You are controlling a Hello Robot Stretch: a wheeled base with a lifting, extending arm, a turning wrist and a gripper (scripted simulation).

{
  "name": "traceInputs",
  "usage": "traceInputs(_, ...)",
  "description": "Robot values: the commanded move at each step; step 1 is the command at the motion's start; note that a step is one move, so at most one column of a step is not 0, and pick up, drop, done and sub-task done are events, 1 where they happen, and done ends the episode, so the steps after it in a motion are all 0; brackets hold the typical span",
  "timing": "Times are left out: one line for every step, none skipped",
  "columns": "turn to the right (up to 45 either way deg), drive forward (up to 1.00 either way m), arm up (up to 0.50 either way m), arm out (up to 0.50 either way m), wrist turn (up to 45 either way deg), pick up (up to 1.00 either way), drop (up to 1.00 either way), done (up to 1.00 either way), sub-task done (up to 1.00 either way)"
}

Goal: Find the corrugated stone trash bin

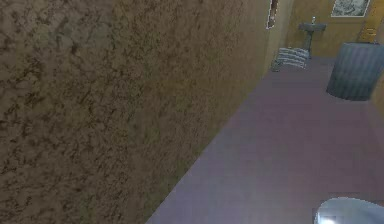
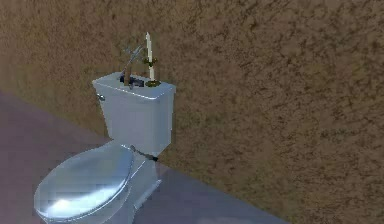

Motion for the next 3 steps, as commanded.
traceInputs(6.0,0.00,0.00,0.00,0.0,0.00,0.00,0.00,0.00)
traceInputs(0.0,0.80,0.00,0.00,0.0,0.00,0.00,0.00,0.00)
traceInputs(30.0,0.00,0.00,0.00,0.0,0.00,0.00,0.00,0.00)
